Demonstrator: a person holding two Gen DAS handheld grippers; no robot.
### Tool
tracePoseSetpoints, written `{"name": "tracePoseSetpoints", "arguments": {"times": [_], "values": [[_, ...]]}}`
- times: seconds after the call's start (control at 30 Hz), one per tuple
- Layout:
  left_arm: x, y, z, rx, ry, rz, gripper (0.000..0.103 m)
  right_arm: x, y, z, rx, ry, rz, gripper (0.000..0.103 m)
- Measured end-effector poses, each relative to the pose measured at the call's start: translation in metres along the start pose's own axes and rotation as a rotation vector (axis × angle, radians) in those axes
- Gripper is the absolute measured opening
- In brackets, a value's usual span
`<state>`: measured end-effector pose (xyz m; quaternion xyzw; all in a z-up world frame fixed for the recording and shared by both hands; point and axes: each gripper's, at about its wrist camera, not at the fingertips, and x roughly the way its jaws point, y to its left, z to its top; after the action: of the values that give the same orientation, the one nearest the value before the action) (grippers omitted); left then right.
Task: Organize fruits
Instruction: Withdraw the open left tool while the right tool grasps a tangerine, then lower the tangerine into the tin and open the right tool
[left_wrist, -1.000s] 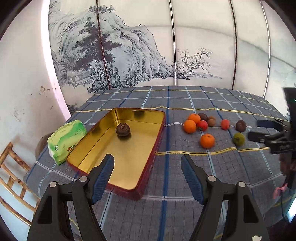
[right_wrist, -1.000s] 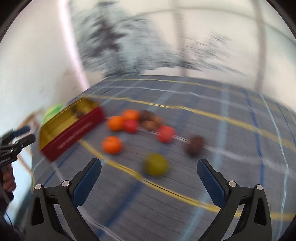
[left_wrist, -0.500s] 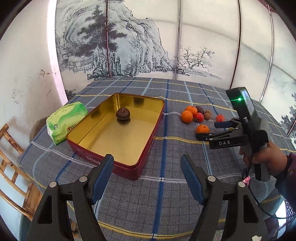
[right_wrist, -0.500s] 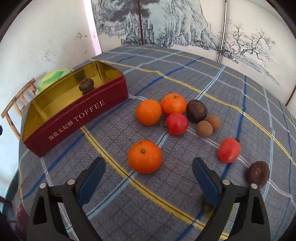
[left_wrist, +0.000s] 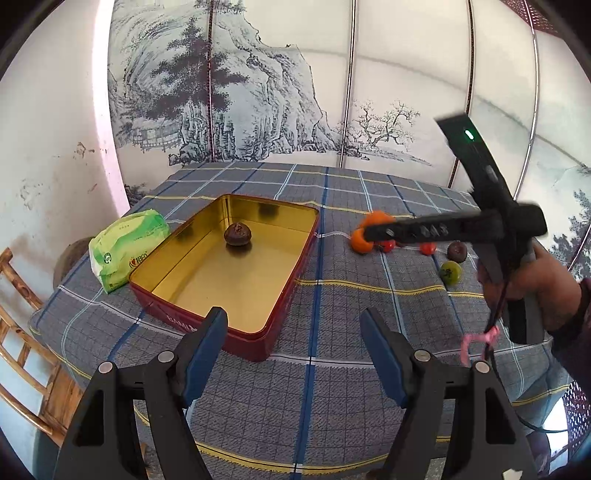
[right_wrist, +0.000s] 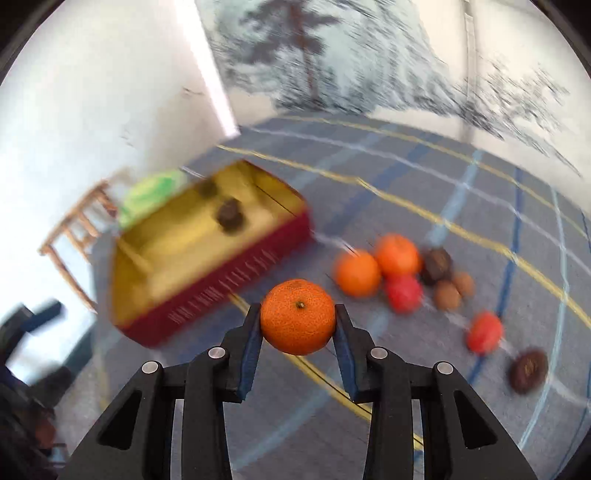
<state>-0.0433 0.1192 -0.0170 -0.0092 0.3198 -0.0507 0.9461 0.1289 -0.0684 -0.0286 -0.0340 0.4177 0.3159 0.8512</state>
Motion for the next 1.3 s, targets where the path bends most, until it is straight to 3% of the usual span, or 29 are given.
{"name": "tracePoseSetpoints", "arguments": {"times": [0.13,0.43,0.83,1.3], "values": [[-0.008,-0.002,0.002,0.018,-0.022,0.015,0.071,0.017,0.027,0.035,-0.033,0.012,0.083,0.038],[-0.010,0.013,0.010,0.012,-0.028,0.059,0.078,0.079,0.071,0.070,-0.115,0.068,0.067,0.039],[0.002,0.037,0.007,-0.058,0.024,0.079,0.082,0.142,0.058,0.084,-0.069,0.153,-0.033,0.039],[0.003,0.039,0.003,-0.065,0.033,0.102,0.088,0.161,0.064,0.088,-0.087,0.160,-0.098,0.039]]}}
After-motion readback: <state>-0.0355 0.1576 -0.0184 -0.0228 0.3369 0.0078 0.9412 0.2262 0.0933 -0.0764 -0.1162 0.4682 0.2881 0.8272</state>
